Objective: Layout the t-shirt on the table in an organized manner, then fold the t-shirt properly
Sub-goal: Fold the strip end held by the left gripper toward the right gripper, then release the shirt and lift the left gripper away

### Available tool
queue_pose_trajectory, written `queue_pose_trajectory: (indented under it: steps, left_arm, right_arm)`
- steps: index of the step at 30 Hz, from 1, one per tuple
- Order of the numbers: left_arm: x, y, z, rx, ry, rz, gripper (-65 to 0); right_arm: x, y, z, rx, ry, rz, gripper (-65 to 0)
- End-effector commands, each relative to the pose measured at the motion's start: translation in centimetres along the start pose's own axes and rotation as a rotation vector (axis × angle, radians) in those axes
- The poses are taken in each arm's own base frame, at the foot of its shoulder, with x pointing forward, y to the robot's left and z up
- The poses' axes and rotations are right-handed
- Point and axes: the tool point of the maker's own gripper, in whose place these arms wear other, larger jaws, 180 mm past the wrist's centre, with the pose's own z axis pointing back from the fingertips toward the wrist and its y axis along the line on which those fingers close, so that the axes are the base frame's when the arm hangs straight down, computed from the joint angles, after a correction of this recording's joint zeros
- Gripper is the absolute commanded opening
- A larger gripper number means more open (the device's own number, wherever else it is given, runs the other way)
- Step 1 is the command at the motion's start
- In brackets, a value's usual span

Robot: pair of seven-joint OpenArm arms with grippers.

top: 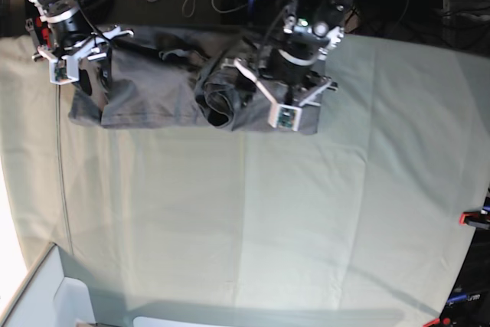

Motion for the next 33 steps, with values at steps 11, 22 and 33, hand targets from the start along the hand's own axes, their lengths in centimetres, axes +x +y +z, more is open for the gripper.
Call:
queue_pose_trajectory:
  steps: [11,22,33]
  left_arm:
    - [-4.1,-10.9,0.1,-0.287,0.065,-0.242,-26.6]
    - [4.1,-6.1,0.2,-0.173,-0.117,-0.138,-26.4]
    - [5.8,14.6,2.4,0.32,-0.162,0.044,-26.1]
  right_arm:
    - [2.1,-3.2,0.4,-0.081,-0.07,0.01,-42.1]
    - [2.2,-5.8,1.1,-0.187,-0.091,-0.037,-34.4]
    - [-4.6,-5.3,-1.9,-0.157,0.14,-0.144,-18.5]
